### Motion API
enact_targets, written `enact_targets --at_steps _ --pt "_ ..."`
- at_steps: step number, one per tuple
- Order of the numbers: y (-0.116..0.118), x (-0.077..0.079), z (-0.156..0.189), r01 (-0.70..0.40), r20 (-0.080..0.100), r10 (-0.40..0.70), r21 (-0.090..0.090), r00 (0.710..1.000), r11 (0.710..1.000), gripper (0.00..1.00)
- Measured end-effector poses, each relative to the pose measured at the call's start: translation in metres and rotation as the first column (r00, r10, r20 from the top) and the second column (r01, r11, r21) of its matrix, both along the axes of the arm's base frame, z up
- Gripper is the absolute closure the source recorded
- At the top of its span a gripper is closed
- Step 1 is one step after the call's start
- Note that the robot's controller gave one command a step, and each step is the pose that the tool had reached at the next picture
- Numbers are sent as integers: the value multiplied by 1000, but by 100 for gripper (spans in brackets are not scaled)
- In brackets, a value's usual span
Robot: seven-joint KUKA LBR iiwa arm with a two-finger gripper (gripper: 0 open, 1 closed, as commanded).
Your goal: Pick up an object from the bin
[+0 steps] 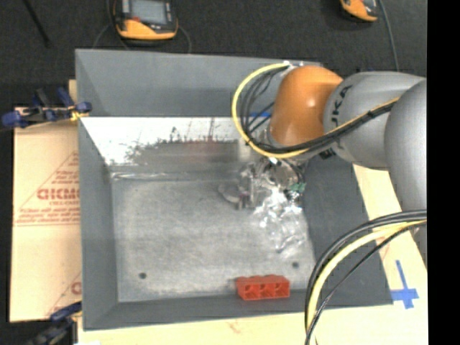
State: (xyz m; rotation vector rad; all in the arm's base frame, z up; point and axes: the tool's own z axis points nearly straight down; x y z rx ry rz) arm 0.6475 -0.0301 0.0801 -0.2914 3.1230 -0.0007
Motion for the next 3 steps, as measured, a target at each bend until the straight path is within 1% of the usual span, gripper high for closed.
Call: enact_targets --at_steps 1,2,3 --pt "-5 8 150 -6 10 6 -2 1000 1000 100" --pt "-15 -5 91 -275 -4 275 0 961 961 100" --pt "-3 -1 189 -281 9 281 -5 960 960 100"
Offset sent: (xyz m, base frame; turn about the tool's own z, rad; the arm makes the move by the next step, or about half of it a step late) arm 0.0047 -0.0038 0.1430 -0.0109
